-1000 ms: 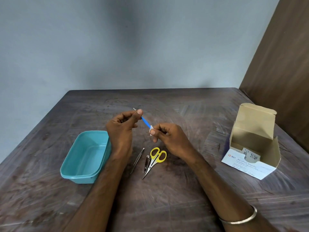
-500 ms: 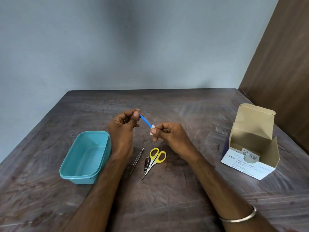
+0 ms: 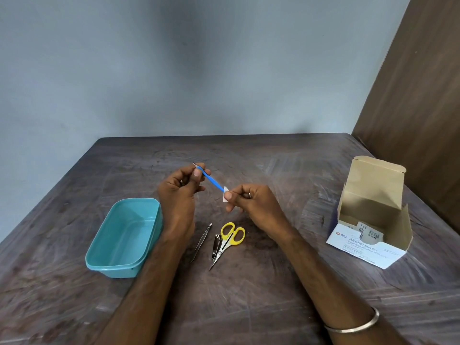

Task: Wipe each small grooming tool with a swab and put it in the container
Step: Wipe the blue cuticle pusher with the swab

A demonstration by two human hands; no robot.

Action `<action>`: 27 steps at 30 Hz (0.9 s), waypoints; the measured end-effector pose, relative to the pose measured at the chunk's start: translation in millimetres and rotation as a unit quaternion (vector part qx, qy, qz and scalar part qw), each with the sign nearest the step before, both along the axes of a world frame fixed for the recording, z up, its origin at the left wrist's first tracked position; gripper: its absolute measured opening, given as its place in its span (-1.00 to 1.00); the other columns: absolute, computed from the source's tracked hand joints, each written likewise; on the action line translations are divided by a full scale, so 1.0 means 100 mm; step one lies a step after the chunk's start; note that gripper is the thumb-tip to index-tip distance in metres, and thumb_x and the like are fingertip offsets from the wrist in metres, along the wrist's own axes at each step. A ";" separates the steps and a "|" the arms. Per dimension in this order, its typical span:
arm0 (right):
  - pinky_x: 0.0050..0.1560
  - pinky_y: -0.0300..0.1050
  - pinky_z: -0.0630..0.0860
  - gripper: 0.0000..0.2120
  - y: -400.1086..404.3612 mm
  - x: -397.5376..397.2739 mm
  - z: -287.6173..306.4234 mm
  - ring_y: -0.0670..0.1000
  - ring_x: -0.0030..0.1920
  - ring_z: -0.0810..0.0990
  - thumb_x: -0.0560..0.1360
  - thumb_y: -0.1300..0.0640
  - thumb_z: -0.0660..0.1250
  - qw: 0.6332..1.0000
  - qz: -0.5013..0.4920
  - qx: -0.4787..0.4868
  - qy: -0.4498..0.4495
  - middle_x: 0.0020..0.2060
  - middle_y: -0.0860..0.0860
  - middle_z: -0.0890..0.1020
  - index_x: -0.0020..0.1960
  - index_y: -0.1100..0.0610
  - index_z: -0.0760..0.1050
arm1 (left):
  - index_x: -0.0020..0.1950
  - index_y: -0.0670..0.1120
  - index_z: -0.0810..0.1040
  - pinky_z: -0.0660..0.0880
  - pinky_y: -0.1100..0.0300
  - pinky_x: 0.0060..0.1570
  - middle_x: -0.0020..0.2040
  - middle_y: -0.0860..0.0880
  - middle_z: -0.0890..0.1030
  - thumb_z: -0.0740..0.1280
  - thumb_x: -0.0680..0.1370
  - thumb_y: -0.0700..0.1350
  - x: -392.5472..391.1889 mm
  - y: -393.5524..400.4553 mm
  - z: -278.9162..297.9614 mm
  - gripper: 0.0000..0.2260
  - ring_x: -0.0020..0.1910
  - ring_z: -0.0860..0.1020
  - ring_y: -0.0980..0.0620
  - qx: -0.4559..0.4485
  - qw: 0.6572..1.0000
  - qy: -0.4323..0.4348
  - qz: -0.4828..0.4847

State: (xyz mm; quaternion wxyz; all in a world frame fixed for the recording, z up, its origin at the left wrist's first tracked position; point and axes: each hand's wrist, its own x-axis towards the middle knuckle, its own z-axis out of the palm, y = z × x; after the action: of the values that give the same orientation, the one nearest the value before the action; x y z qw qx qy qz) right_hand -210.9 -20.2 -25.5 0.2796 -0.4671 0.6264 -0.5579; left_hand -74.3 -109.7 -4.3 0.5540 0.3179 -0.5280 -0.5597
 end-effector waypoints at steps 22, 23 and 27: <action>-0.06 0.06 0.59 -0.83 -0.04 -0.02 -0.08 -0.19 -0.25 0.60 0.57 0.15 0.36 0.995 -0.022 0.005 0.097 -0.26 -0.09 0.73 -0.18 -0.01 0.62 | -0.03 -0.14 0.64 0.63 0.19 -0.21 -0.24 -0.01 0.72 0.40 0.50 -0.34 -0.02 0.10 0.07 -0.87 -0.24 0.68 0.05 0.004 0.999 0.032 -0.038; -0.06 0.05 0.59 -0.83 -0.05 -0.02 -0.08 -0.18 -0.24 0.62 0.58 0.15 0.36 0.995 -0.022 0.006 0.097 -0.26 -0.09 0.73 -0.17 -0.02 0.62 | -0.03 -0.14 0.64 0.63 0.19 -0.21 -0.24 -0.02 0.72 0.41 0.49 -0.34 -0.02 0.10 0.07 -0.87 -0.24 0.69 0.04 0.005 0.999 0.035 -0.040; -0.07 0.02 0.58 -0.83 -0.03 -0.02 -0.08 -0.16 -0.27 0.61 0.58 0.08 0.36 0.995 -0.029 -0.003 0.095 -0.30 -0.08 0.72 -0.17 0.05 0.64 | 0.00 -0.19 0.64 0.63 0.19 -0.22 -0.22 -0.06 0.72 0.40 0.50 -0.34 0.00 0.08 0.05 -0.88 -0.24 0.68 0.03 0.019 0.998 0.045 -0.046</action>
State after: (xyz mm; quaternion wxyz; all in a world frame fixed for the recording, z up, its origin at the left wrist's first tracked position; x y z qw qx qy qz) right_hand -212.6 -23.7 -33.6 0.2011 -0.5005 0.6620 -0.5204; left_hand -74.3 -102.1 0.8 0.5448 0.2784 -0.5061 -0.6079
